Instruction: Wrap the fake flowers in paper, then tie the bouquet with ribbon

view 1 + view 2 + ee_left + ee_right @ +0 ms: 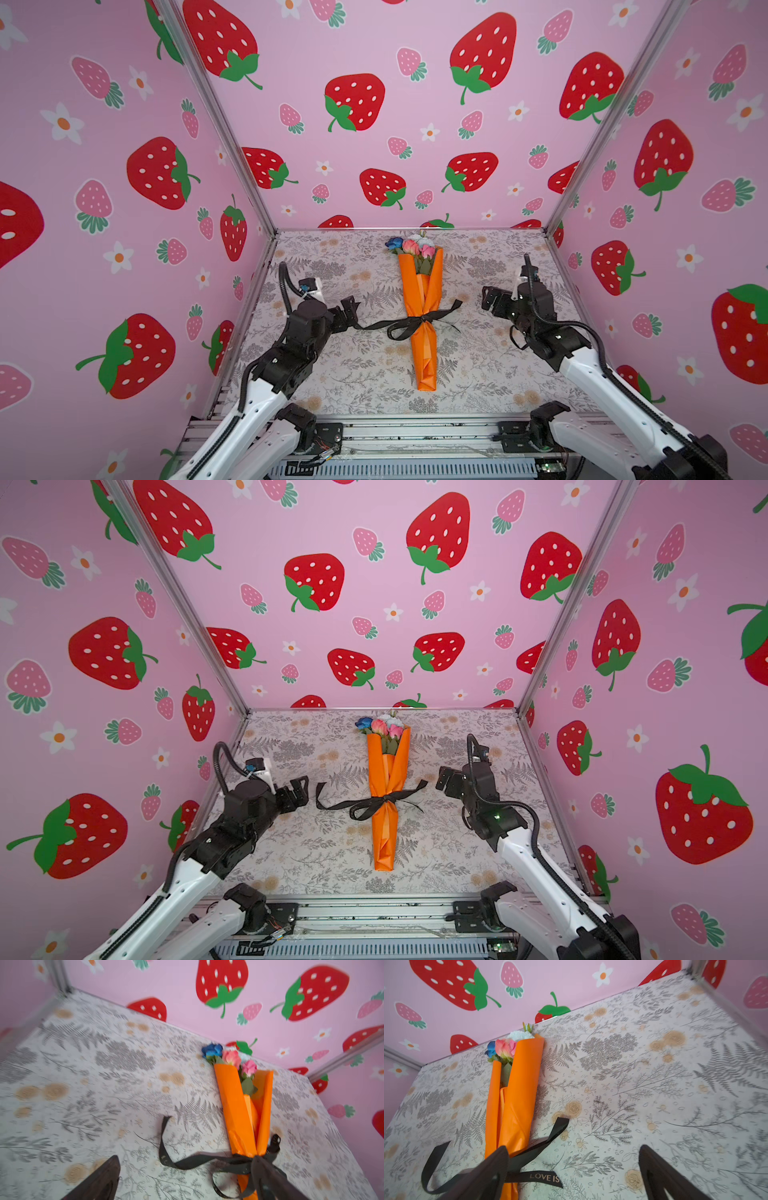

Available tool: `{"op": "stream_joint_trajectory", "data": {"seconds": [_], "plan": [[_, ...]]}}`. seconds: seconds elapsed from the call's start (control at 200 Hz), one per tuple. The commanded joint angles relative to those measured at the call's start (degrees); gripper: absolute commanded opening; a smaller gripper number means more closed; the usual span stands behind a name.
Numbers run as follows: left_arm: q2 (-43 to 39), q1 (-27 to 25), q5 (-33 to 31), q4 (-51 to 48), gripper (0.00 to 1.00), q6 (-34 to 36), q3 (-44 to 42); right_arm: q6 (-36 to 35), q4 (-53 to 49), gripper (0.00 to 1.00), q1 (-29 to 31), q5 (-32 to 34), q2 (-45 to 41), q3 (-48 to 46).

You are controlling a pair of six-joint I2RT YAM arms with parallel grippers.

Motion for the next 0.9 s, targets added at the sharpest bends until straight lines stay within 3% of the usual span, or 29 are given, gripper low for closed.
{"op": "stream_joint_trajectory", "data": {"seconds": [0.0, 0.155, 0.38, 0.52, 0.635, 0.715, 0.895], "plan": [[-8.02, 0.51, -17.1, -3.88, 0.99, 1.83, -4.27, 0.67, -5.38, 1.0, -0.43, 11.44, -3.32, -1.22], [-14.92, 0.7, -26.09, 6.2, 0.99, 3.94, -14.27, -1.74, -0.66, 1.0, -0.66, 20.8, -7.97, -4.9], [-8.52, 2.11, -25.16, 26.56, 0.99, 16.8, -24.93, -8.6, 9.59, 1.0, -0.6, 26.7, -10.89, -12.23], [-0.76, 6.54, -17.33, 34.34, 0.99, 23.43, -26.46, -14.98, 17.89, 1.0, -0.68, 29.58, -9.36, -16.99], [8.21, 13.62, -7.51, 44.61, 0.99, 22.92, -29.91, -21.21, 29.57, 1.0, -0.93, 30.02, -9.19, -22.59], [11.98, 16.86, -1.28, 44.95, 0.99, 24.33, -27.96, -24.84, 37.35, 1.0, -1.53, 29.78, -9.44, -26.08], [22.31, 20.52, 4.95, 54.93, 0.99, 24.6, -26.57, -27.41, 46.92, 1.0, -5.32, 26.28, -8.24, -29.82]]}}
